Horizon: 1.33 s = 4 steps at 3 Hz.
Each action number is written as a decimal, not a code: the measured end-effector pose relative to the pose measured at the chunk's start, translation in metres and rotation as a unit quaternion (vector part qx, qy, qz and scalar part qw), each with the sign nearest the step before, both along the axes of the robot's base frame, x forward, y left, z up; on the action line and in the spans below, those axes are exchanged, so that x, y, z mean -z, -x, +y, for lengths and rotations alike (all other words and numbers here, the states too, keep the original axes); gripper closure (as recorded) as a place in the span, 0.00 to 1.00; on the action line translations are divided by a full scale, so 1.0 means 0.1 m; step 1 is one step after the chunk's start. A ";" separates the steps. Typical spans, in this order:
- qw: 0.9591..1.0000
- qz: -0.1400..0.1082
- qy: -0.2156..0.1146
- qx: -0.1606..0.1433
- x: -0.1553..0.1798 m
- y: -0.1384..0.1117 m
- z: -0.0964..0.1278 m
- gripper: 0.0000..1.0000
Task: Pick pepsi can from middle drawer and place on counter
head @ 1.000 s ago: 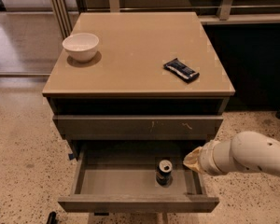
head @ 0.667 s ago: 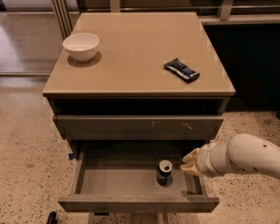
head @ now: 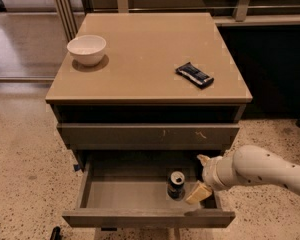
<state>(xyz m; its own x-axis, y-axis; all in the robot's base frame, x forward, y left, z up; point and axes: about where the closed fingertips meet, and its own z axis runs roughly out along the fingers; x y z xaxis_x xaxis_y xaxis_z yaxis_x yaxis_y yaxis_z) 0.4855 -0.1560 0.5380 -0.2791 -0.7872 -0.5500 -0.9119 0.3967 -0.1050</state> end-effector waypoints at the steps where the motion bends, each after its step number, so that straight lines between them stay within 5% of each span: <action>1: 1.000 0.005 -0.016 0.002 0.21 -0.05 0.09 0.23; 4: 0.998 -0.025 -0.062 0.012 0.76 -0.27 0.36 0.24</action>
Offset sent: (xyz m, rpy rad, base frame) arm 0.0205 0.0253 -0.0599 0.1048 -0.0141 -0.0352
